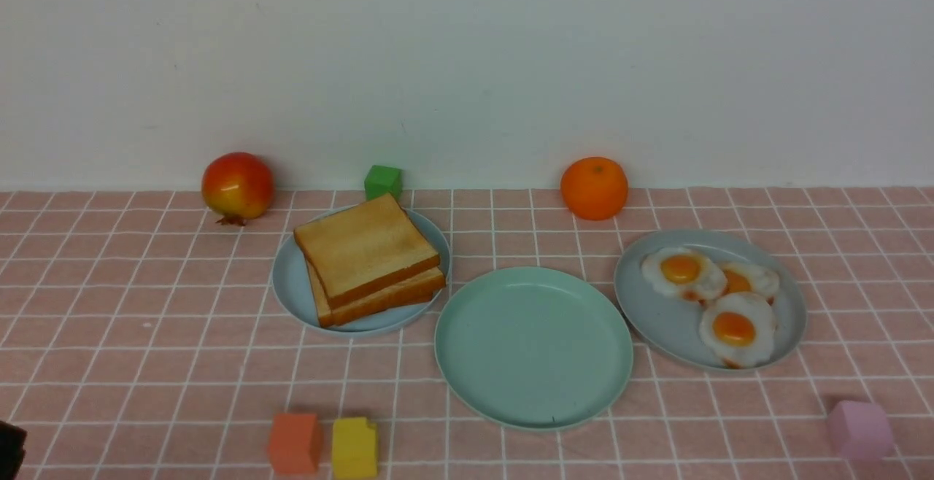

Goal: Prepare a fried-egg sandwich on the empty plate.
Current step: Use the left arm to grab a slice of bread

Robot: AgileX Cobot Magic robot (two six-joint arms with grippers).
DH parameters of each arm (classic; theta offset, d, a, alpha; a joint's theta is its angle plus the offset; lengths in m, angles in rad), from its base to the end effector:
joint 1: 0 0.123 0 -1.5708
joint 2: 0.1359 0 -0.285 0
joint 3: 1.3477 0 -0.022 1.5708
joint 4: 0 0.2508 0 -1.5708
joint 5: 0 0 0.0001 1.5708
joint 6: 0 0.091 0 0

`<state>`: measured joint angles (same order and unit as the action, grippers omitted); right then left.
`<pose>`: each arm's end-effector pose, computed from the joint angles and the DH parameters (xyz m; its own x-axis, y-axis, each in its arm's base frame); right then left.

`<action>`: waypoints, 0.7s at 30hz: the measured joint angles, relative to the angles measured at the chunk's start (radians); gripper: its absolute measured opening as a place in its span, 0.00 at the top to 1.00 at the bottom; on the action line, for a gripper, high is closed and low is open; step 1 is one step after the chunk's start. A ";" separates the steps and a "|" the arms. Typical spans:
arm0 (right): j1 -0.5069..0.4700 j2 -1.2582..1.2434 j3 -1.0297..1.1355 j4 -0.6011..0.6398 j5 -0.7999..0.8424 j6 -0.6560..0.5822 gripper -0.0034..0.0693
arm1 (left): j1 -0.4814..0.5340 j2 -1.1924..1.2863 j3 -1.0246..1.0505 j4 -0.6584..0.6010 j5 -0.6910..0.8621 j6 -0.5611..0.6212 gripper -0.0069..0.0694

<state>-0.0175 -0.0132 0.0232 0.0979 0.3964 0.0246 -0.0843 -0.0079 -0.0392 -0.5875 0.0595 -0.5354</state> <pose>0.0519 0.0025 0.1707 -0.3122 0.1201 -0.9424 0.0176 0.9925 0.1207 0.0531 -0.0076 0.2224 -0.0687 -0.8979 -0.4348 0.1267 0.4244 -0.8966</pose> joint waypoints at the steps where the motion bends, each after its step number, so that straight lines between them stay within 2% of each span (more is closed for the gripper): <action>1: 0.000 0.000 0.000 0.000 0.000 0.000 0.62 | 0.000 0.001 -0.009 0.006 0.019 0.012 0.69; 2: 0.000 0.000 0.000 0.000 0.000 0.000 0.62 | 0.000 0.017 -0.061 0.036 0.080 0.048 0.73; 3: 0.000 0.000 0.000 0.000 0.000 0.000 0.62 | 0.000 0.084 -0.176 0.091 0.228 0.125 0.81; 4: 0.000 0.000 0.000 0.000 0.000 0.000 0.62 | 0.000 0.140 -0.230 0.111 0.305 0.163 0.85; 5: 0.000 0.000 0.000 0.000 0.000 0.000 0.62 | 0.000 0.165 -0.258 0.119 0.346 0.184 0.87; 7: 0.000 0.000 0.000 0.000 0.000 0.000 0.62 | 0.000 0.319 -0.414 0.151 0.591 0.318 0.89; 10: 0.000 0.000 0.000 0.000 0.000 0.000 0.62 | 0.000 0.527 -0.564 0.165 0.803 0.477 0.89; 11: 0.000 0.000 0.000 0.000 0.000 0.000 0.62 | 0.000 0.527 -0.573 0.165 0.811 0.487 0.89; 12: 0.000 0.000 0.000 0.000 0.000 0.000 0.62 | 0.000 0.644 -0.636 0.165 0.841 0.562 0.89; 13: 0.000 0.000 0.000 0.000 0.000 0.000 0.62 | 0.000 0.644 -0.636 0.165 0.841 0.562 0.89; 18: 0.000 0.000 0.000 0.000 0.000 0.000 0.62 | -0.005 0.936 -0.740 0.026 0.899 0.756 0.89; 21: 0.000 0.000 0.000 0.000 0.000 0.000 0.62 | -0.039 1.040 -0.796 0.004 0.929 0.812 0.89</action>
<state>-0.0175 -0.0132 0.0232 0.0979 0.3964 0.0246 -0.1235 1.0322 -0.8350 -0.5838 0.9883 0.2768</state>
